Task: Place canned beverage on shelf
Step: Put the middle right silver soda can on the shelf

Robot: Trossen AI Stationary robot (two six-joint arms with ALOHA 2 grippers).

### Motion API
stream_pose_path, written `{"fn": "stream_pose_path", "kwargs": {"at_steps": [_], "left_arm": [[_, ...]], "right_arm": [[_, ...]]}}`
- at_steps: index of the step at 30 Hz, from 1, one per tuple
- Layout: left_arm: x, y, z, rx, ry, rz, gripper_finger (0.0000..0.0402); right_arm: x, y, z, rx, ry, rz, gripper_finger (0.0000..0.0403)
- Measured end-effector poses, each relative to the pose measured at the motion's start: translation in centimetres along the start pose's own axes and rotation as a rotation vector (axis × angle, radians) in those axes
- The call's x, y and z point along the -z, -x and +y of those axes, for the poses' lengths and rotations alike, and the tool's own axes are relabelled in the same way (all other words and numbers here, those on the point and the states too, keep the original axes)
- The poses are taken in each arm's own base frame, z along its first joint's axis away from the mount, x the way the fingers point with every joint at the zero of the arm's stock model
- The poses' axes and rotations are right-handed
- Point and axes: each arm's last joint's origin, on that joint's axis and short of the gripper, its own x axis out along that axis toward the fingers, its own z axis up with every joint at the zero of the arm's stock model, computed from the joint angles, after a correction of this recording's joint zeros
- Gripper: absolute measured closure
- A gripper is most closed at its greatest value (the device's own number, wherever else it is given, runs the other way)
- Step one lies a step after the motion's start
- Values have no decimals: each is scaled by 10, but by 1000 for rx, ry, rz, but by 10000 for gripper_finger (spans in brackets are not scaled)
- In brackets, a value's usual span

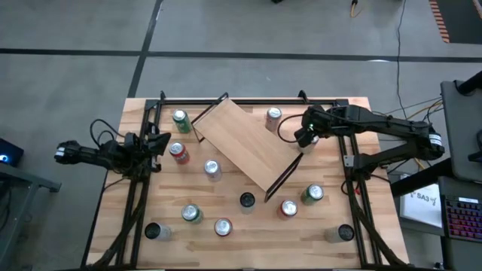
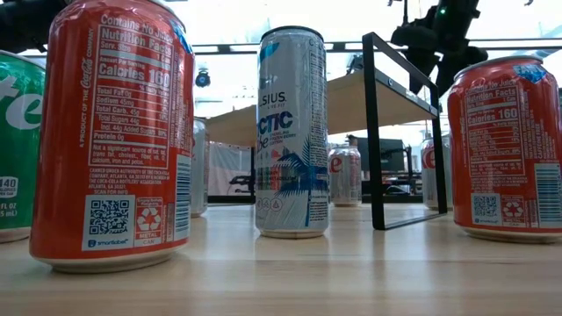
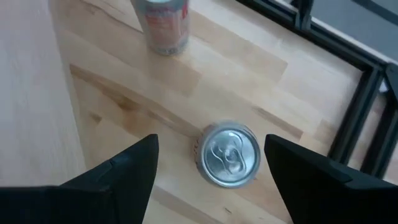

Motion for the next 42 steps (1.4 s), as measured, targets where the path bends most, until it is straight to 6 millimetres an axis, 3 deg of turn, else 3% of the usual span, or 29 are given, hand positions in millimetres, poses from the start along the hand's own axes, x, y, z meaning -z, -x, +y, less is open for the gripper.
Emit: {"fn": "stream_pose_path", "kwargs": {"at_steps": [8, 18, 42], "left_arm": [[0, 0, 0, 0, -7, -2, 401], [-1, 0, 0, -1, -33, -12, 401], [-5, 0, 0, -5, -34, -47, 401]], "right_arm": [[-4, 0, 2, -28, -40, -34, 124], [-3, -2, -3, 3, -79, -6, 67], [12, -44, -20, 116, -179, 71, 55]]}}
